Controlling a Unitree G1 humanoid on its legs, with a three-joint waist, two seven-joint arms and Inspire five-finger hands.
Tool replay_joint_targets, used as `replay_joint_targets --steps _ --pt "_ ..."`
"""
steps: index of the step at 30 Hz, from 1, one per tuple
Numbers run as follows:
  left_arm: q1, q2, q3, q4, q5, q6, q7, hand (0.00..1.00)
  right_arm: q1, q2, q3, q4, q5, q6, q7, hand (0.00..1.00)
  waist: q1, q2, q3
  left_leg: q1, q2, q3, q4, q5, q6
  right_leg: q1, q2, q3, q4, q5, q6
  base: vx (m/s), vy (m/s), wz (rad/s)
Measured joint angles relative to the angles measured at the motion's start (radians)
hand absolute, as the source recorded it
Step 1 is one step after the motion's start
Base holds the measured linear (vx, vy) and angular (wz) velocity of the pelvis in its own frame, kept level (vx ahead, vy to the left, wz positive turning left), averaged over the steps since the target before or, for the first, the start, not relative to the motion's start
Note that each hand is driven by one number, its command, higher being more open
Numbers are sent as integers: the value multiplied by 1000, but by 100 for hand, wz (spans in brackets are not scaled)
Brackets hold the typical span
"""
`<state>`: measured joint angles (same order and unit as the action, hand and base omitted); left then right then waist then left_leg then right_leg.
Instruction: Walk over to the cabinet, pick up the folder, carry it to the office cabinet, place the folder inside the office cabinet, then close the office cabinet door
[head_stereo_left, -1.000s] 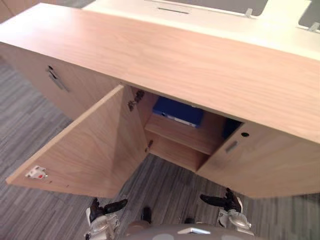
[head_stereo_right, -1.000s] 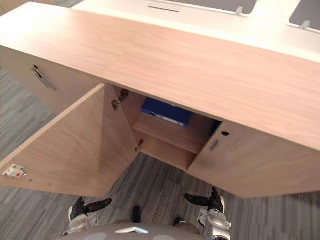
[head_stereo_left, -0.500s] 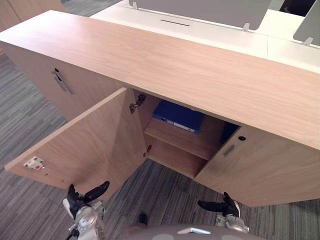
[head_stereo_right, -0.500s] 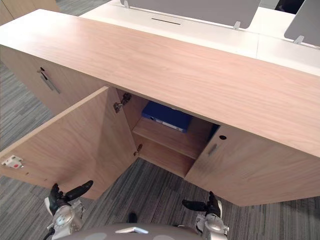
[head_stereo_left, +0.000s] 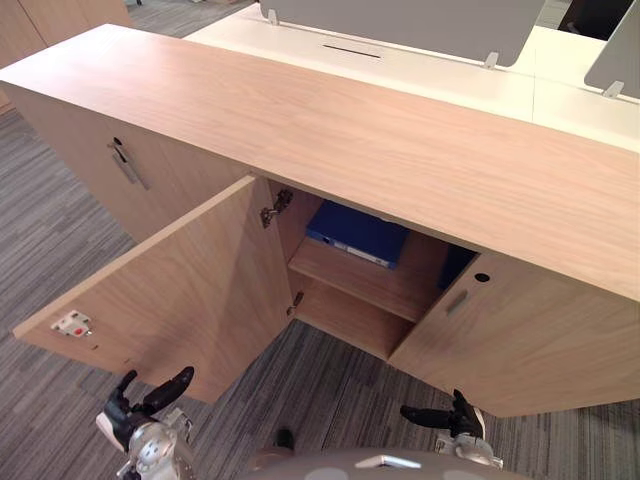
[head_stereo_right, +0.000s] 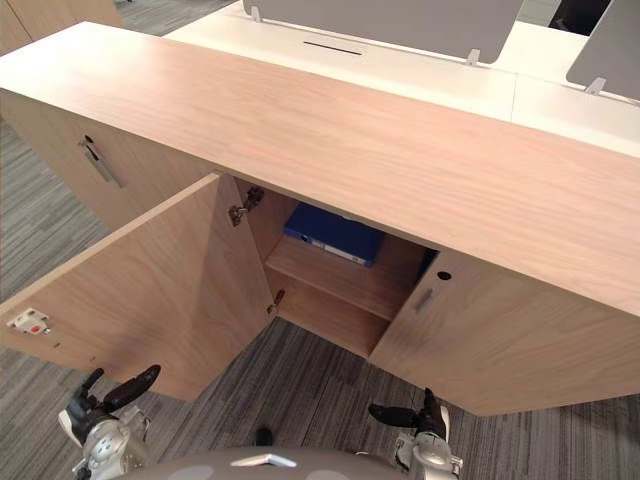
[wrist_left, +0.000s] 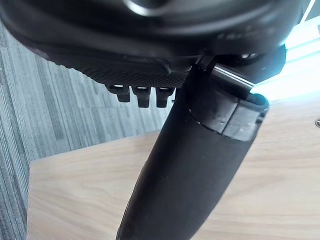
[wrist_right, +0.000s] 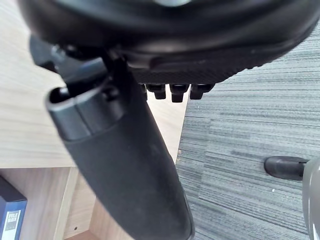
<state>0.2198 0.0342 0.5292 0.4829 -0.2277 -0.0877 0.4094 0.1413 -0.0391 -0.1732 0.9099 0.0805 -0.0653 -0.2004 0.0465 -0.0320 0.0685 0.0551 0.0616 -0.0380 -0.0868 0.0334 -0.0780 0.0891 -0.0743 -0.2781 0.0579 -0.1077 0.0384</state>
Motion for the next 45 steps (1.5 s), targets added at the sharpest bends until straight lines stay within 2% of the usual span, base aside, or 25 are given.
replay_joint_targets --steps 9,17,22,27,34,45 --pt "10 0 11 -10 -46 -23 11 100 5 0 0 0 0 1 -7 100 2 -4 -3 10 1 0 0 4 4 2 -1 3 15 -1 -1 -39 7 -1" --pt "11 0 165 -11 -116 -79 68 100 13 1 0 1 0 9 -8 100 4 -4 -2 28 -2 -5 -1 7 4 21 -3 -1 16 -6 1 -32 1 2" --pt "11 -1 194 -16 -116 -80 74 100 16 1 0 1 0 9 -8 100 5 -7 -2 30 -11 -26 -4 8 5 34 -11 -23 13 -11 7 -18 3 13" --pt "13 -2 144 -93 -110 -80 61 100 15 3 0 1 -2 9 -8 100 14 -23 -1 28 -17 -27 -6 7 6 36 -16 -24 12 -12 9 -4 4 2" --pt "-3 2 -35 -211 -45 -80 4 100 16 4 23 3 -3 12 -6 100 5 -21 1 30 -20 -26 -5 7 8 37 -16 -22 13 -12 9 0 0 0" --pt "9 10 -72 -218 -45 -78 -1 100 27 9 36 27 -3 16 5 100 10 -12 9 39 -14 -7 -1 7 8 37 -15 -7 18 -9 5 -12 0 -3"
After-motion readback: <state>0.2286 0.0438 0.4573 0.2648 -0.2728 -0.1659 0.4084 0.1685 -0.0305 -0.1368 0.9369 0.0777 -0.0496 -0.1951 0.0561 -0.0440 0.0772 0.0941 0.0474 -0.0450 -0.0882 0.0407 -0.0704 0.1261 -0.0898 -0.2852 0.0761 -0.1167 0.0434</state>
